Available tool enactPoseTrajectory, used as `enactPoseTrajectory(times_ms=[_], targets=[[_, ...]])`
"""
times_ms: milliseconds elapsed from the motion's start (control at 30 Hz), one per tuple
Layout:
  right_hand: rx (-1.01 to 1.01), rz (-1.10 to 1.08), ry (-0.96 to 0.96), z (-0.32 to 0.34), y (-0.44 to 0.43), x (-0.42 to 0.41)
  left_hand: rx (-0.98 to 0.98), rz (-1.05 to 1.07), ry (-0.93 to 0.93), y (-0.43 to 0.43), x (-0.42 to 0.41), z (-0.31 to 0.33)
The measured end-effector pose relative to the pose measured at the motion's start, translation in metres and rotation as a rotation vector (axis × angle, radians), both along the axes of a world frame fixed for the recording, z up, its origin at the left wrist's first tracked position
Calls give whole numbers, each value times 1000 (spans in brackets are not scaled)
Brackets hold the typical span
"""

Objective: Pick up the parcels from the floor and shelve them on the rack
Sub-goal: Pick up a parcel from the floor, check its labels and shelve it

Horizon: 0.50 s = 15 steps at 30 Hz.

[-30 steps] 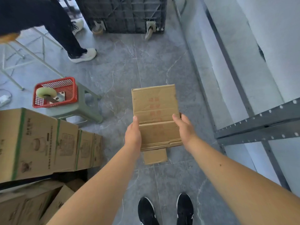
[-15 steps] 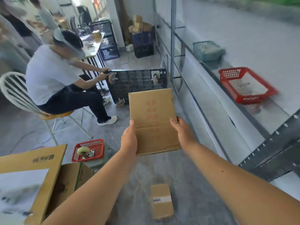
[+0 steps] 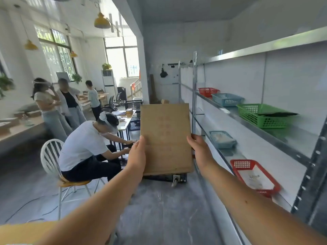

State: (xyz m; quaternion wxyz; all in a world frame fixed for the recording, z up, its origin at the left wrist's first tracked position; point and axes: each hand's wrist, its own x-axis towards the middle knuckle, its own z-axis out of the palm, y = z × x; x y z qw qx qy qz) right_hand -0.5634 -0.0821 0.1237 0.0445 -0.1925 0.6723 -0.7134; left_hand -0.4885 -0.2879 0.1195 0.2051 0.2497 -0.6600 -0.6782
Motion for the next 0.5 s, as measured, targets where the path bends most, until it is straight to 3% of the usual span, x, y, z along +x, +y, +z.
enactPoseTrajectory(times_ms=[233, 500], targets=[[-74, 82, 100, 90, 12, -1, -79, 37, 182, 5, 4, 84], [-84, 30, 122, 146, 29, -3, -25, 12, 261, 16, 4, 138]])
